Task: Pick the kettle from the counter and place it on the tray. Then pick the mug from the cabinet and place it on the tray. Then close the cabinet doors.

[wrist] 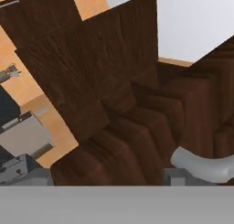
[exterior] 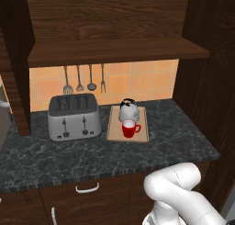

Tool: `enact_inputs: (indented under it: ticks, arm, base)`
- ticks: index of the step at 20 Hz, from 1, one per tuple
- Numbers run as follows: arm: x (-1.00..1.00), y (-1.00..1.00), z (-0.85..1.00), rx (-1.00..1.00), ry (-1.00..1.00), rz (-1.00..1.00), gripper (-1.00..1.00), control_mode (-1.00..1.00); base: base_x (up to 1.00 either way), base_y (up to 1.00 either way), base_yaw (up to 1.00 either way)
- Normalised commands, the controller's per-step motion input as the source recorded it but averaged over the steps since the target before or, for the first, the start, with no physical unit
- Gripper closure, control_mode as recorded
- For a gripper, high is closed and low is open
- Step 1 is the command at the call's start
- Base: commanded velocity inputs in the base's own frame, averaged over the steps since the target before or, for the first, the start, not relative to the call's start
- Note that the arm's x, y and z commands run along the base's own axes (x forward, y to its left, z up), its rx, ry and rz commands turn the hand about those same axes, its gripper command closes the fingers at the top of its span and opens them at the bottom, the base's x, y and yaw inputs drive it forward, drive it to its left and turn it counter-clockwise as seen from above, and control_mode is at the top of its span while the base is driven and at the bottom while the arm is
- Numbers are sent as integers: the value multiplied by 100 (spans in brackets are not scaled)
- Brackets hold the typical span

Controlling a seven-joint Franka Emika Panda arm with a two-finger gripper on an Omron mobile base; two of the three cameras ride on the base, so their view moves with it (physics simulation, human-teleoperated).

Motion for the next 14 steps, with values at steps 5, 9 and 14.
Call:
enact_inputs:
  ticks: [5,9,14]
  arm:
    - [-7,50,38,-21,-8,7,-100,-100]
    - [-1,56,35,-18,-4,3,-100,-100]
    - [0,60,43,-17,0,0,-100,-100]
  base:
    - [0,0,0]
    - [0,0,0]
    - [0,0,0]
